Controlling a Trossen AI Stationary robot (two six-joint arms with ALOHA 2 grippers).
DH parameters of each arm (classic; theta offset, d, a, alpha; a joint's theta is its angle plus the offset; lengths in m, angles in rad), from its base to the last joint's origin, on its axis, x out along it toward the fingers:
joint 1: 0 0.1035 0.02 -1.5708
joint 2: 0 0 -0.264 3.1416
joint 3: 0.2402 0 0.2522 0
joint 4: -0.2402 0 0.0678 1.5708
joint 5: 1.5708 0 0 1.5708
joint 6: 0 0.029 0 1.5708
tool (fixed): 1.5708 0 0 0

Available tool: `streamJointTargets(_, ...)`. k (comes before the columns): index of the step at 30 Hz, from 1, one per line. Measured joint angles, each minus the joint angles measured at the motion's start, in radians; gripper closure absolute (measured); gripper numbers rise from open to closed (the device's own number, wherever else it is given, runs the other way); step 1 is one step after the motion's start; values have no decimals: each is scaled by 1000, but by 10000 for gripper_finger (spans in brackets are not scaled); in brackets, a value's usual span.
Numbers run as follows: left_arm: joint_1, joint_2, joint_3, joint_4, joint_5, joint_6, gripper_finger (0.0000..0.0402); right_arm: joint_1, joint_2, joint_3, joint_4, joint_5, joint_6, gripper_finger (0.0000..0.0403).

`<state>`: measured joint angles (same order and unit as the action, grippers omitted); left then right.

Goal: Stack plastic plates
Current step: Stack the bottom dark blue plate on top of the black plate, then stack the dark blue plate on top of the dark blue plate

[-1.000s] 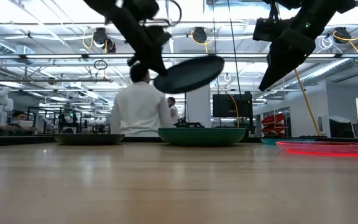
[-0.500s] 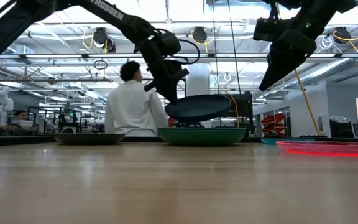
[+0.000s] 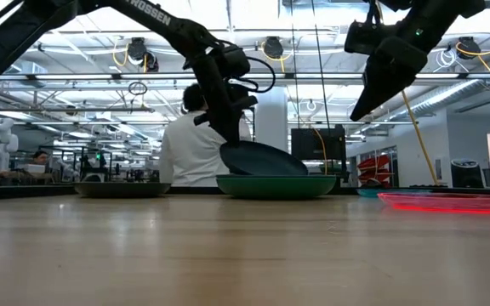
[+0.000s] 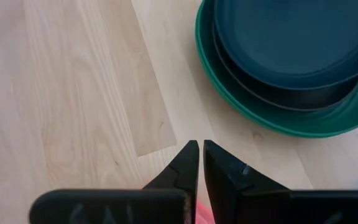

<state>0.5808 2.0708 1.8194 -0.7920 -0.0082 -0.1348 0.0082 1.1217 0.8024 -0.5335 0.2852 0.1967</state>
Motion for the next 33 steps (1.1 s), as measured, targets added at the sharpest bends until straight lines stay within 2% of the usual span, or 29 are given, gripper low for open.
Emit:
streamJointTargets(23, -29, 0, 0, -12, -27, 111, 360, 0, 0, 0, 53, 0, 6, 385)
streamJointTargets(33, -39, -20, 0, -22, -37, 189, 360, 0, 0, 0, 48, 0, 155, 385)
